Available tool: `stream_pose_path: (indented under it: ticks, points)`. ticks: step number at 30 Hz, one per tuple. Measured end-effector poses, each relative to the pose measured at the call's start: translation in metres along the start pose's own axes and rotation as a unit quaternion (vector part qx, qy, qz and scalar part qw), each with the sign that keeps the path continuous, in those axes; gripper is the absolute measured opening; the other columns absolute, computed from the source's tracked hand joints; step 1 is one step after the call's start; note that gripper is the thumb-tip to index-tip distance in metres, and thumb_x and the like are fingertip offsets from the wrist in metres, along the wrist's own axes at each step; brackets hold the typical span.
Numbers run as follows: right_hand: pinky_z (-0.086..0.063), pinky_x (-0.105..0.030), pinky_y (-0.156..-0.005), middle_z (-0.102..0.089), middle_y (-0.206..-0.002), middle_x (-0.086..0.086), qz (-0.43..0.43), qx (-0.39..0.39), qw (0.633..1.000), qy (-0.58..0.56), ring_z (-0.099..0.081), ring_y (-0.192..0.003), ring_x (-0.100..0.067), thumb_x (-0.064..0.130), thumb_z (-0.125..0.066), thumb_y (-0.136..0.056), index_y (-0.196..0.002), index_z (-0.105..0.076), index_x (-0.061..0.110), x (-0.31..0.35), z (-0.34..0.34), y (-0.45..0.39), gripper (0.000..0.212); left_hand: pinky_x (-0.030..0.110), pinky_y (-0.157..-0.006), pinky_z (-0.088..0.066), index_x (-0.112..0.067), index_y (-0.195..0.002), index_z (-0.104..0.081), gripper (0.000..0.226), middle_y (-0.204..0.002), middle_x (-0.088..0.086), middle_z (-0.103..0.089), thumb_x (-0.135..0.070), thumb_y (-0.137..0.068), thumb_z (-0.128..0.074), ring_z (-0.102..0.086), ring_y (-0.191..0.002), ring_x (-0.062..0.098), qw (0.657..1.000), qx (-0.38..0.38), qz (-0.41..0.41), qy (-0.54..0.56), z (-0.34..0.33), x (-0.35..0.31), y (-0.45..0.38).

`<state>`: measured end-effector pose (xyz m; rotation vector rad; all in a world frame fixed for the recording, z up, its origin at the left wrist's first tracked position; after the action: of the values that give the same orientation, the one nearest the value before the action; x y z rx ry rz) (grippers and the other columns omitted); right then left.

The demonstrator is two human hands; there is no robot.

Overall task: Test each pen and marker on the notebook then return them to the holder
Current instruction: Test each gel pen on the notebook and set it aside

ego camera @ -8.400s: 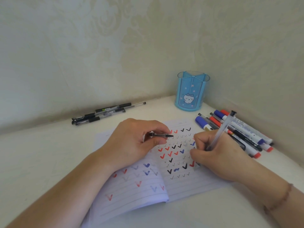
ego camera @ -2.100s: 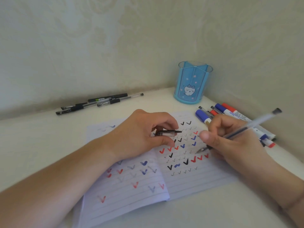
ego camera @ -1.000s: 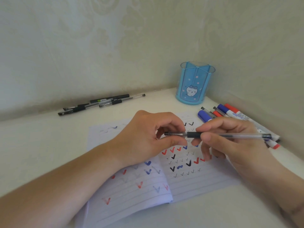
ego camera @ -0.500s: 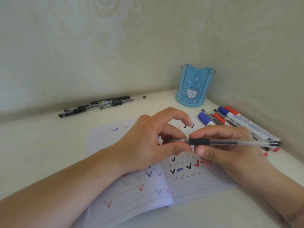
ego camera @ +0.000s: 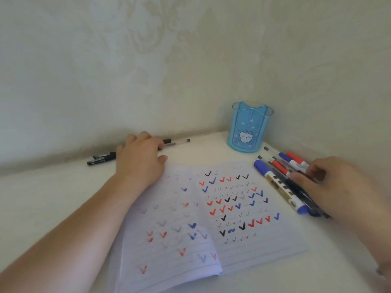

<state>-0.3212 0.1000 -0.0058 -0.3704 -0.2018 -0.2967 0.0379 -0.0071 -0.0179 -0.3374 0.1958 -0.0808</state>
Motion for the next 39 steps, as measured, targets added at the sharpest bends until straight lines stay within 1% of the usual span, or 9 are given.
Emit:
stream_pose_path:
  ticks: [7,12,19,26,28,30,34,37,39]
  points:
    - [-0.044,-0.029,-0.055,-0.056,-0.071,0.01,-0.013,0.017,0.999,0.036,-0.054,-0.064,-0.019,0.056,-0.057,-0.082,-0.065,-0.054,0.028,0.003,-0.004,0.004,0.033,0.045,-0.1,-0.033,-0.031,-0.112,-0.063,0.022,-0.127,0.003,-0.053,-0.036,-0.09,-0.061,-0.039,-0.124,0.032,0.997,-0.002,0.077,-0.017,-0.006,0.025,-0.007]
    - [-0.047,-0.031,-0.058,-0.053,-0.074,0.011,-0.002,-0.007,1.0,0.014,-0.055,-0.069,-0.021,0.056,-0.054,-0.081,-0.069,-0.052,0.034,0.006,-0.001,0.006,0.026,0.044,-0.096,-0.034,-0.028,-0.112,-0.063,0.023,-0.124,0.004,-0.055,-0.034,-0.09,-0.062,-0.04,-0.12,0.034,0.996,-0.035,0.078,-0.019,-0.005,0.026,-0.01]
    - [-0.04,-0.03,-0.055,-0.052,-0.075,0.012,0.02,-0.022,0.999,-0.027,-0.053,-0.069,-0.02,0.052,-0.055,-0.083,-0.071,-0.055,0.037,0.017,0.005,0.011,0.019,0.047,-0.097,-0.032,-0.018,-0.12,-0.059,0.032,-0.126,0.009,-0.048,-0.035,-0.092,-0.057,-0.037,-0.12,0.036,0.995,-0.021,0.084,-0.056,-0.015,0.025,-0.011]
    - [-0.039,-0.031,-0.052,-0.052,-0.07,0.01,0.033,-0.051,0.996,-0.067,-0.052,-0.066,-0.019,0.048,-0.057,-0.081,-0.068,-0.053,0.039,0.025,0.013,0.016,0.016,0.043,-0.09,-0.031,-0.021,-0.107,-0.064,0.016,-0.119,0.006,-0.055,-0.026,-0.095,-0.054,-0.038,-0.116,0.034,0.997,-0.036,0.061,-0.036,-0.013,0.022,-0.013]
    - [-0.043,-0.034,-0.054,-0.053,-0.068,0.009,0.052,-0.077,0.992,-0.084,-0.053,-0.066,-0.021,0.049,-0.056,-0.08,-0.07,-0.057,0.036,0.031,0.018,0.02,0.017,0.041,-0.084,-0.03,-0.02,-0.103,-0.061,0.012,-0.109,0.005,-0.062,-0.019,-0.096,-0.052,-0.045,-0.11,0.034,0.997,-0.071,0.03,0.0,-0.003,0.013,-0.014]
    - [-0.048,-0.037,-0.056,-0.054,-0.064,0.008,0.09,-0.094,0.984,-0.123,-0.055,-0.066,-0.018,0.052,-0.055,-0.08,-0.07,-0.059,0.035,0.039,0.02,0.024,0.021,0.036,-0.078,-0.035,-0.018,-0.1,-0.059,0.012,-0.094,0.003,-0.067,-0.01,-0.096,-0.051,-0.057,-0.096,0.031,0.987,-0.103,-0.041,0.12,0.011,-0.005,-0.009]
    - [-0.04,-0.024,-0.054,-0.057,-0.071,0.01,0.231,0.009,0.942,-0.243,-0.051,-0.061,-0.009,0.077,-0.05,-0.075,-0.089,-0.061,0.041,0.068,0.003,0.039,0.04,0.021,-0.072,-0.047,-0.025,-0.095,-0.056,0.018,-0.078,-0.005,-0.067,-0.008,-0.095,-0.05,-0.063,-0.073,0.01,0.885,0.034,-0.202,0.418,0.029,-0.073,0.031]
    - [-0.03,-0.015,-0.052,-0.05,-0.063,0.009,0.303,0.08,0.889,-0.334,-0.043,-0.056,-0.004,0.078,-0.05,-0.076,-0.077,-0.058,0.028,0.089,0.002,0.053,0.051,0.017,-0.081,-0.047,-0.033,-0.108,-0.057,0.025,-0.093,-0.013,-0.065,-0.011,-0.099,-0.05,-0.062,-0.089,0.002,0.849,0.155,-0.315,0.395,0.023,-0.113,0.072]
    - [-0.028,-0.016,-0.049,-0.044,-0.057,0.01,0.344,0.039,0.873,-0.342,-0.038,-0.052,-0.004,0.066,-0.05,-0.085,-0.065,-0.052,0.023,0.097,0.012,0.061,0.048,0.018,-0.086,-0.044,-0.027,-0.121,-0.056,0.026,-0.104,-0.01,-0.06,-0.014,-0.101,-0.046,-0.056,-0.096,0.0,0.841,0.151,-0.406,0.323,0.022,-0.126,0.093]
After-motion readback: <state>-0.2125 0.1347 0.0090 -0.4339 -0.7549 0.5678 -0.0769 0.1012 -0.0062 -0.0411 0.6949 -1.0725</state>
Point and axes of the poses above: each hand's wrist, its own y-axis away from the middle knuckle, its own z-axis out of the back of the hand, x = y × z, the point moved 7 cm from there along -y, towards the middle knuckle
